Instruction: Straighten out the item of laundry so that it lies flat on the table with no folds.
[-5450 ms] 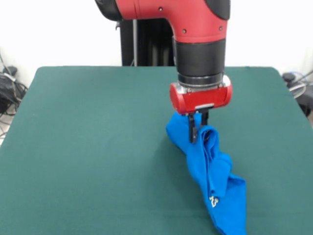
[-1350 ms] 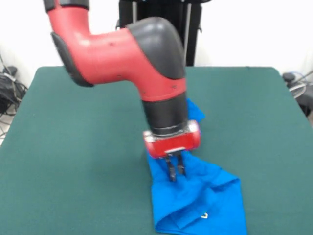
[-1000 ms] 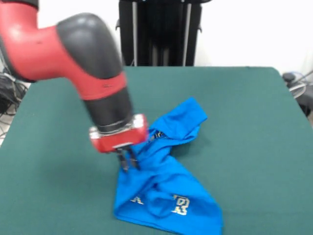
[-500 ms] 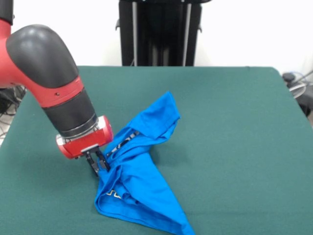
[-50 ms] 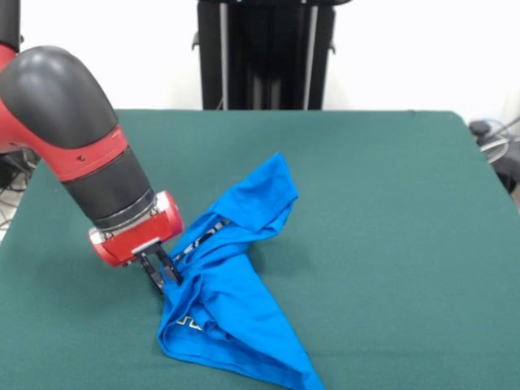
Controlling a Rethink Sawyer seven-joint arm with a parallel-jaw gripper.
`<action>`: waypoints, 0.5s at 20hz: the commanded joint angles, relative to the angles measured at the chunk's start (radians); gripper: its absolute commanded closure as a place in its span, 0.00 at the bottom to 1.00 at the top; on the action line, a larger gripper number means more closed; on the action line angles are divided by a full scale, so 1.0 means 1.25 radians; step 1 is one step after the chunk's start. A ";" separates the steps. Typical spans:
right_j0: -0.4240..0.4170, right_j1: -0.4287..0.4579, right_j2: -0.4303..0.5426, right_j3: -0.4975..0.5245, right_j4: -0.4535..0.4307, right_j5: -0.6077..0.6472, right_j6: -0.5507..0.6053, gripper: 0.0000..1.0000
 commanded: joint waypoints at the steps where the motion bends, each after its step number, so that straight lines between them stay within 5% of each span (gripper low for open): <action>1: 0.004 0.107 -0.036 -0.038 -0.110 -0.043 -0.118 1.00; 7: -0.006 0.106 -0.030 -0.021 -0.119 -0.069 -0.116 1.00; 8: -0.007 0.106 -0.029 -0.020 -0.120 -0.071 -0.116 0.00; 10: -0.002 0.103 -0.031 -0.021 -0.120 -0.068 -0.109 0.00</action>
